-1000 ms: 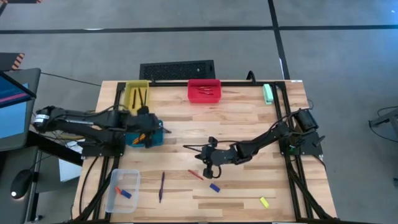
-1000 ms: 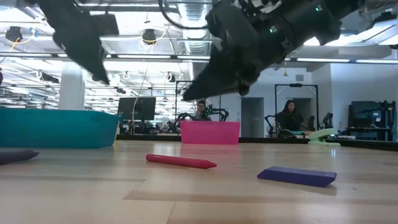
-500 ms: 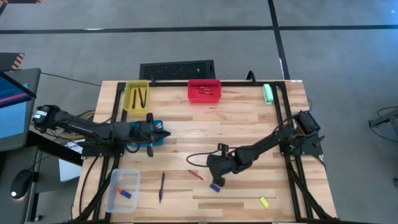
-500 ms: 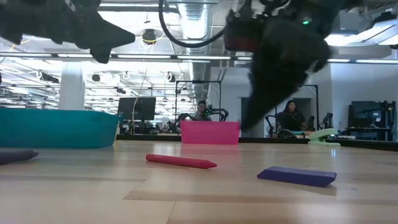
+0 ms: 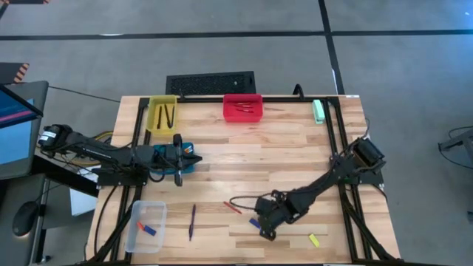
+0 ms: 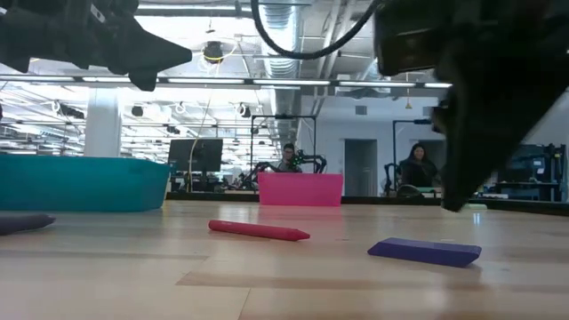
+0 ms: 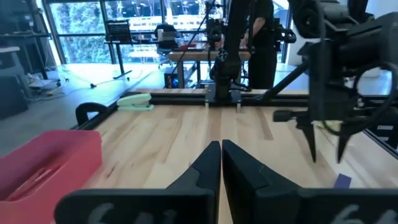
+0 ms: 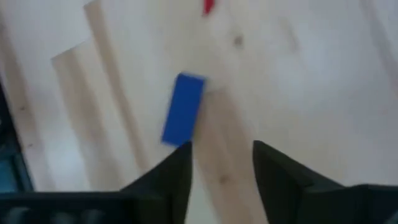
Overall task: Sort crayons/erasers/pens/pencils in bins
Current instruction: Put the blue eraser into the transparent bin
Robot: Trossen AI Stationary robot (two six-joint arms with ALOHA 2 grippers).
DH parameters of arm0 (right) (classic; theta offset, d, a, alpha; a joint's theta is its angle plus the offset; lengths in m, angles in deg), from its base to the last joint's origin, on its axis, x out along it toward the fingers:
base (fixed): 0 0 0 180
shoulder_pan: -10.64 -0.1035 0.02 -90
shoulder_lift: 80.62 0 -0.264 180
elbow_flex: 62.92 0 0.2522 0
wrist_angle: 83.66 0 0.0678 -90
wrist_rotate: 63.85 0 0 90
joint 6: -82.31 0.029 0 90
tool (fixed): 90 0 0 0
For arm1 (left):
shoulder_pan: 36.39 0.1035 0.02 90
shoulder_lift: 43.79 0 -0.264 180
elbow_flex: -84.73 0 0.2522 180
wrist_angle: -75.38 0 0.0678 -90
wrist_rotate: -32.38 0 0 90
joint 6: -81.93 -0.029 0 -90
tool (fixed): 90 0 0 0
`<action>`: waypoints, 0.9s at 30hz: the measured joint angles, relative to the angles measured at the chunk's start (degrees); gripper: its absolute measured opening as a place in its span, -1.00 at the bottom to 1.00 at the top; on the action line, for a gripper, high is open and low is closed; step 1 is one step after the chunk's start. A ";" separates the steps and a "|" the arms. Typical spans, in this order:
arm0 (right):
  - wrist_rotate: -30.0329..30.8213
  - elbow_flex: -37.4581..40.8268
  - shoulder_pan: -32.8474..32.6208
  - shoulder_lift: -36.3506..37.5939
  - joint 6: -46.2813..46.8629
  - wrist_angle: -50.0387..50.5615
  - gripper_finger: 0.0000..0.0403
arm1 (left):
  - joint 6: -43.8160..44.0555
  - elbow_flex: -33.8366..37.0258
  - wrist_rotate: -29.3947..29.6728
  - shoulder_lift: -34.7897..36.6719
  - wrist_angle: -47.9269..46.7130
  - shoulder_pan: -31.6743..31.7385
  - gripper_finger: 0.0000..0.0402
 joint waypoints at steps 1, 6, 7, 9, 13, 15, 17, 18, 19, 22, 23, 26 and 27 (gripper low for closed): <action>0.46 -0.48 -0.94 -0.14 1.21 0.40 -0.05 | 0.02 0.00 0.00 0.00 -0.02 0.00 -0.96; 5.61 -4.91 -4.10 -2.43 4.82 4.47 0.17 | 0.04 0.00 -0.02 0.00 -0.15 0.00 -0.96; 6.51 -6.37 -4.48 -3.64 5.28 6.14 0.18 | 0.06 0.00 0.00 0.00 -0.14 0.00 -0.96; 6.97 -9.79 -4.45 -6.68 5.19 7.75 0.19 | 0.26 0.00 -0.02 0.00 -0.24 0.00 -0.96; 8.07 -17.25 -3.86 -12.48 4.20 15.84 0.19 | 0.52 -0.02 -0.04 0.00 -0.97 0.00 -0.96; 8.13 -19.95 -3.48 -14.60 4.11 18.13 0.19 | 1.27 -0.04 -0.04 0.00 -1.33 0.00 -0.96; 8.13 -21.70 -2.95 -16.12 4.11 18.03 0.19 | 2.56 -0.04 -0.04 0.00 -2.40 0.00 -0.96; 8.12 -21.95 -2.73 -16.40 4.10 17.85 0.19 | 2.90 -0.04 -0.05 0.00 -2.92 0.00 -0.96; 7.85 -22.22 -2.64 -16.83 4.11 17.56 0.19 | 3.40 -0.04 -0.04 0.00 -3.28 0.00 -0.96; 6.53 -22.20 -2.51 -17.08 4.01 16.97 0.19 | 3.76 -0.04 -0.06 0.00 -4.01 -0.01 -0.96; 6.27 -22.21 -2.50 -17.08 3.97 16.88 0.19 | 3.77 -0.04 -0.07 0.00 -4.09 -0.02 -0.96; 5.61 -22.21 -2.18 -17.08 3.97 16.94 0.18 | 3.86 -0.04 -0.06 0.00 -4.07 -0.02 -0.96; 5.40 -22.21 -1.97 -17.08 3.95 16.93 0.17 | 3.87 -0.04 -0.07 0.00 -4.07 -0.02 -0.96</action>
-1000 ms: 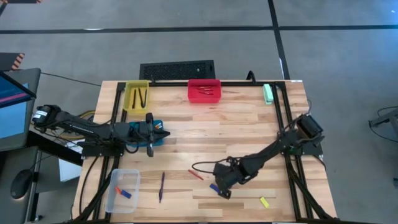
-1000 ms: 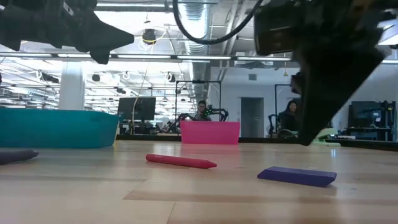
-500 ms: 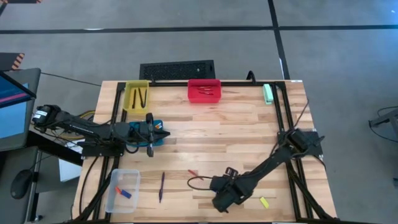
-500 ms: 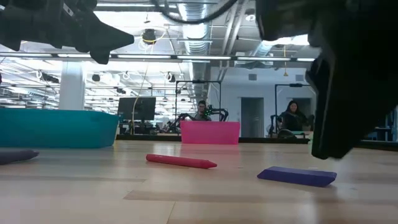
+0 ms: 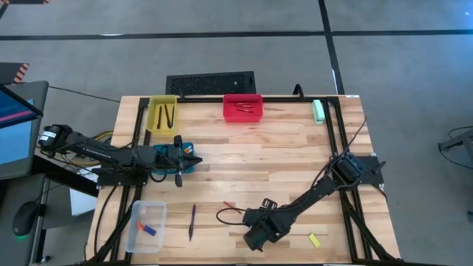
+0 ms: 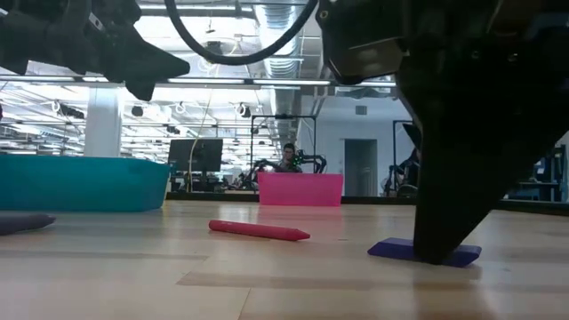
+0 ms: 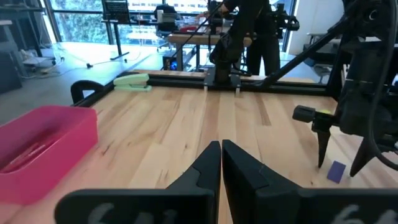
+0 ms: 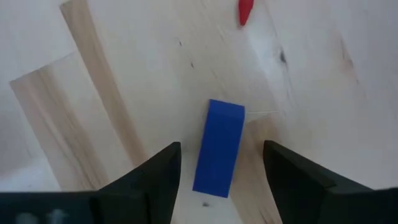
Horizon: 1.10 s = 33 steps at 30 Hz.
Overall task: Sort crayons/erasers/pens/pencils in bins
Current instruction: Put the blue eraser into the transparent bin
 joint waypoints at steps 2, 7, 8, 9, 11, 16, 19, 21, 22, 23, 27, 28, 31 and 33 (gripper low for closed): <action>-0.21 0.00 -0.02 0.00 0.00 0.29 0.13 | 0.03 0.00 0.00 0.00 0.00 0.00 -0.96; -0.21 0.00 0.31 0.00 0.02 1.59 -0.01 | 0.44 0.00 0.00 0.00 0.02 0.00 -0.96; -0.21 0.00 0.31 0.00 0.01 1.59 -0.03 | 0.44 0.00 0.00 0.00 0.02 0.00 -0.96; -0.27 0.00 0.31 0.00 0.05 1.59 -0.05 | 0.44 0.00 0.00 0.00 0.02 0.00 -0.96; -0.36 -0.12 0.33 -0.66 0.54 1.20 -0.07 | 0.46 0.00 0.00 0.00 0.02 0.00 -0.96; -1.20 -0.21 0.40 -2.08 0.82 0.56 -0.03 | 0.46 0.00 -0.02 0.00 0.02 0.00 -0.96; -1.69 -0.17 0.70 -2.11 -0.52 0.18 0.05 | 0.46 0.00 -0.02 0.00 0.04 0.00 -0.96; -2.14 -0.11 0.84 -1.84 -1.68 -0.03 0.07 | 0.46 0.00 -0.13 0.00 0.07 0.00 -0.96; -2.84 -0.07 1.04 -1.84 -2.37 -0.30 0.05 | 0.46 0.00 -0.33 0.00 0.07 0.00 -0.96; -3.89 -0.07 1.22 -1.84 -3.02 -0.44 0.02 | 0.52 0.00 -0.54 0.00 0.09 0.00 -0.96; -7.25 -0.07 2.25 -2.16 -4.41 -0.57 -0.21 | 2.96 0.00 -0.57 0.00 0.15 0.00 -0.96; -7.35 -0.07 2.45 -2.16 -4.91 -0.69 -0.28 | 3.36 0.00 -0.61 0.00 0.16 0.00 -0.96; -8.14 -0.07 2.69 -2.05 -6.36 -1.25 -0.49 | 4.16 0.00 -1.18 0.00 0.15 0.00 -0.96; -7.65 -0.03 2.95 -1.41 -7.56 -1.27 -0.60 | 6.09 0.00 -1.16 0.00 0.15 0.00 -0.96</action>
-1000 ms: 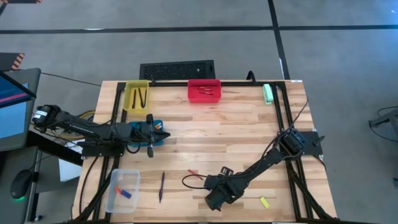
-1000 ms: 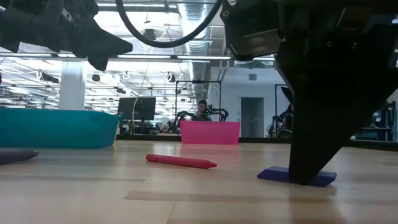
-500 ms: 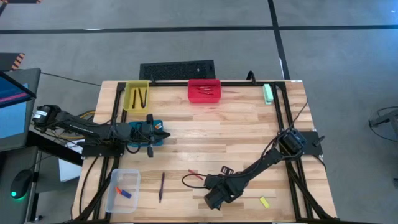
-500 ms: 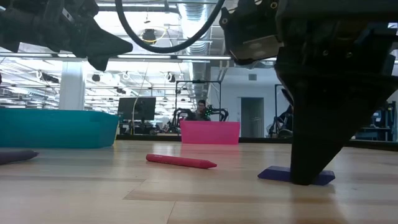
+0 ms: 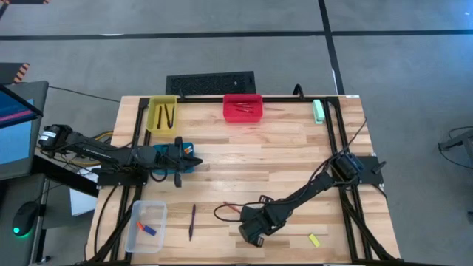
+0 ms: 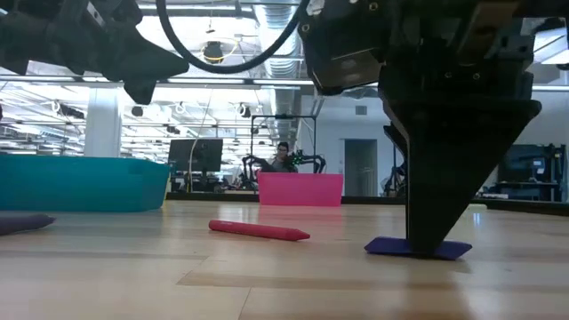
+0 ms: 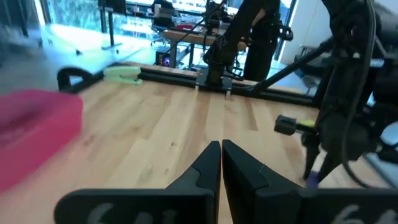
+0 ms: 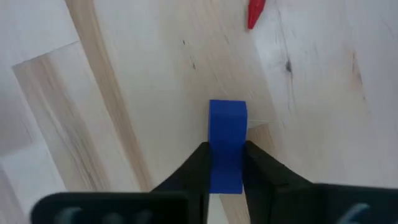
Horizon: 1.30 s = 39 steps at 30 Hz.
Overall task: Sort crayons/erasers/pens/pencils in bins
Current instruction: Put the blue eraser into the transparent bin
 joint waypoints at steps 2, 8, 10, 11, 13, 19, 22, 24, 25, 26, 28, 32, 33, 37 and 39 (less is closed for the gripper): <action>0.55 0.03 0.05 0.94 -0.93 0.39 -0.66 | 3.66 0.00 -0.10 0.00 -0.04 0.11 -0.96; 2.96 0.31 1.59 3.62 -6.70 3.30 -0.68 | 10.36 0.00 -1.73 0.00 -0.11 0.11 -0.90; 4.20 0.29 2.54 4.63 -9.08 3.32 -0.68 | 12.40 0.00 -1.91 0.00 -0.18 0.11 -0.85; 4.68 0.27 3.09 4.87 -10.28 3.34 -0.68 | 13.92 0.00 -2.62 0.00 -0.23 0.14 -0.81; 6.43 0.27 3.92 4.97 -12.38 3.33 -0.68 | 17.74 -0.02 -5.38 -0.21 -0.59 0.15 -0.74; 10.13 0.24 6.55 5.08 -19.24 3.02 -0.68 | 33.59 -0.07 -9.51 -1.72 -1.73 -0.82 -0.47; 11.00 0.22 8.38 5.10 -23.52 0.94 -0.68 | 42.57 -0.07 -8.95 -3.86 -1.39 -1.14 -0.34; 11.06 0.19 9.64 5.10 -26.68 -1.49 -0.68 | 47.88 -0.06 -8.94 -5.87 -1.70 -1.14 -0.27; 11.07 0.10 10.29 5.13 -28.20 -2.74 -0.68 | 50.17 -0.04 -8.94 -6.85 -1.40 -1.14 -0.25; 11.07 -0.32 10.87 5.13 -29.57 -3.36 -0.68 | 52.13 -0.04 -8.94 -7.87 -0.75 -1.14 -0.23; 11.23 -1.71 11.99 5.19 -32.31 -3.94 -0.68 | 54.76 -0.04 -8.92 -9.67 0.00 -1.14 -0.20; 12.63 -4.58 13.78 5.28 -37.82 -5.38 -0.68 | 57.29 -0.04 -8.88 -12.72 2.91 -1.14 -0.19; 12.69 -5.57 14.19 5.28 -38.99 -5.35 -0.68 | 57.75 -0.04 -8.86 -13.51 3.62 -1.14 -0.19; 13.36 -8.69 15.80 5.39 -43.50 -7.38 -0.67 | 58.38 -0.05 -8.79 -16.41 8.26 -1.14 -0.18; 13.41 -9.22 16.41 5.35 -45.20 -9.48 -0.67 | 59.18 -0.07 -8.82 -17.64 10.07 -1.14 -0.18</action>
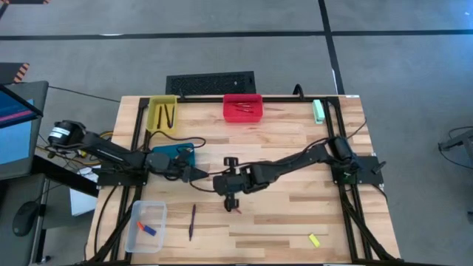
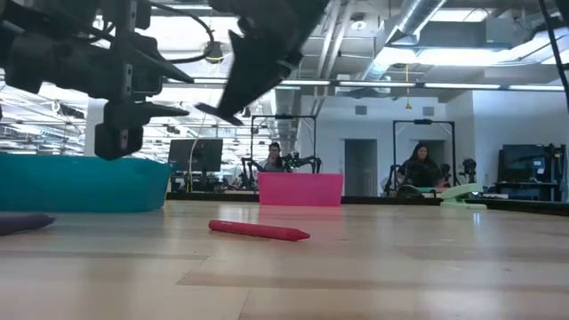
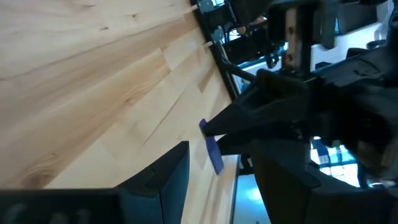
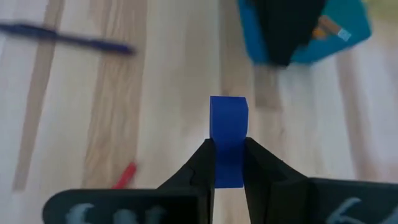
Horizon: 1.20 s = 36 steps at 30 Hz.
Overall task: Sort crayons/erasers/pens/pencils in bins
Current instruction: Put the blue eraser into the transparent bin
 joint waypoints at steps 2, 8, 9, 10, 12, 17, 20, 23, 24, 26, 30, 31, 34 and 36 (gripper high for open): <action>0.07 -0.65 0.62 -0.01 -1.25 -1.52 -0.67 | 0.54 0.01 -0.01 -0.86 1.08 0.00 -0.18; 0.19 -1.31 1.64 -0.01 -2.84 -2.21 -0.67 | 0.52 0.02 -0.14 -1.40 2.03 -0.02 -0.18; 0.21 -1.31 1.78 -0.01 -2.88 -2.76 -0.67 | 0.41 0.02 -0.14 -1.40 2.03 -0.02 -0.18; 0.21 -1.31 1.94 -0.01 -2.97 -3.43 -0.67 | 0.35 0.01 -0.16 -1.40 2.03 -0.02 -0.18; 0.26 -1.31 2.12 -0.01 -3.34 -4.68 -0.67 | 0.25 0.00 -0.16 -1.40 2.03 -0.02 -0.19; 0.35 -1.31 2.71 -0.01 -4.74 -8.03 -0.67 | -1.57 -0.18 -0.45 -1.38 3.04 -0.02 -0.28; 0.35 -1.31 2.81 -0.01 -4.77 -8.56 -0.67 | -2.79 -0.42 -0.49 -1.38 3.07 -0.02 -0.39; 0.35 -1.31 3.10 -0.01 -4.81 -8.55 -0.67 | -4.33 -0.42 -0.36 -1.38 3.50 -0.02 -0.55; 0.35 -1.31 3.10 -0.01 -4.85 -8.55 -0.67 | -4.94 -0.42 -0.32 -1.38 3.71 -0.02 -0.61; 0.38 -1.31 3.07 -0.01 -4.88 -8.51 -0.67 | -5.66 -0.42 -0.09 -1.38 3.72 -0.02 -0.74; 0.75 -1.31 3.03 -0.01 -4.88 -8.71 -0.65 | -6.94 -0.40 0.23 -1.40 3.60 -0.03 -0.93; 0.94 -1.31 3.00 -0.01 -4.88 -8.73 -0.63 | -7.33 -0.39 0.32 -1.40 3.62 -0.04 -0.95; 2.81 -1.31 2.64 -0.01 -4.90 -8.77 -0.48 | -9.12 -0.40 0.70 -1.33 3.98 0.03 -0.92; 4.10 -1.31 2.51 -0.01 -4.78 -8.77 -0.34 | -10.68 -0.43 0.61 -1.23 4.40 0.33 -0.89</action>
